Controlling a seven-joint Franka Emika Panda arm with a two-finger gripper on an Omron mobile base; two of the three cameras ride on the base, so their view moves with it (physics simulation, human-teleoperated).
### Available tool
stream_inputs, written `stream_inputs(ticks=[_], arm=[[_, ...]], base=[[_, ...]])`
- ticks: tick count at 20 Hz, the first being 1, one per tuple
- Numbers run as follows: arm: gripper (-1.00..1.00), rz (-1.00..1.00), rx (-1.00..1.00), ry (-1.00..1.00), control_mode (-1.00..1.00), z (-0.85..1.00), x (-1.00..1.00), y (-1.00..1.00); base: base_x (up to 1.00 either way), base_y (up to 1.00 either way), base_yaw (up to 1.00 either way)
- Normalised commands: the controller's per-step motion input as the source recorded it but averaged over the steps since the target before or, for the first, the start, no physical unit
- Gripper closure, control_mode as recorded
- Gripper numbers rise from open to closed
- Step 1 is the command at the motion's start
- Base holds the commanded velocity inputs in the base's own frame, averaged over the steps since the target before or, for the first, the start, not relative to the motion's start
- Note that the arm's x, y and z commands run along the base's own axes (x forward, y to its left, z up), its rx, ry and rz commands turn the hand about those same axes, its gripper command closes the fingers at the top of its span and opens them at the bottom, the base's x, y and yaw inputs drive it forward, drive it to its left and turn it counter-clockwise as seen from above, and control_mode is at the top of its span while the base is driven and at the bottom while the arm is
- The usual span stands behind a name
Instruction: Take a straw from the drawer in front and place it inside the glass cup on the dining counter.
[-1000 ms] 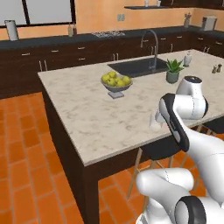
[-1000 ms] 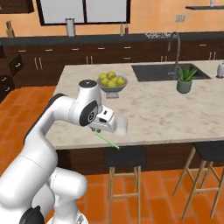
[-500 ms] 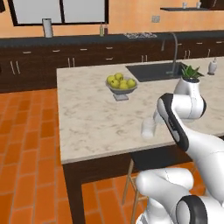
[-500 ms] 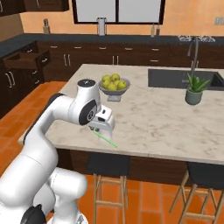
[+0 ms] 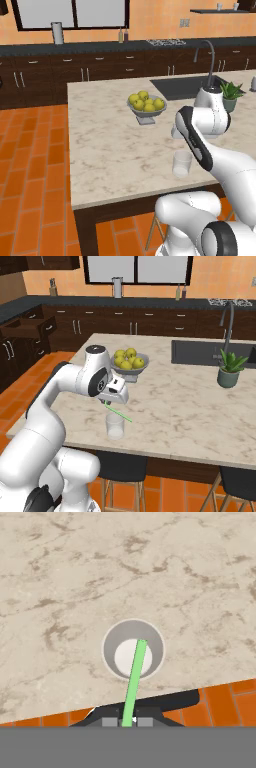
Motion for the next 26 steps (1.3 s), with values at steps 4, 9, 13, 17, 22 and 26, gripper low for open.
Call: stream_inputs(ticks=[4,9,13,17,22,26], arm=[[1.00,0.05,0.03,0.00,-1.00,0.09,0.08,-0.01],[1.00,0.17,0.22,-0.09,-1.00,0.55,0.00,-0.18],[1.00,0.12,0.36,-0.10,-1.00,0.53,-0.22,-0.14],[1.00,0.03,0.47,0.00,-1.00,0.25,-0.01,0.00],[1.00,0.01,0.49,0.00,-1.00,0.08,-0.03,0.00],[1.00,0.04,0.47,0.00,-1.00,0.02,-0.13,0.04]], base=[[0.51,-0.01,0.15],[0.00,0.00,0.00],[0.00,0.00,0.00],[0.00,0.00,0.00],[0.00,0.00,0.00],[0.00,0.00,0.00]])
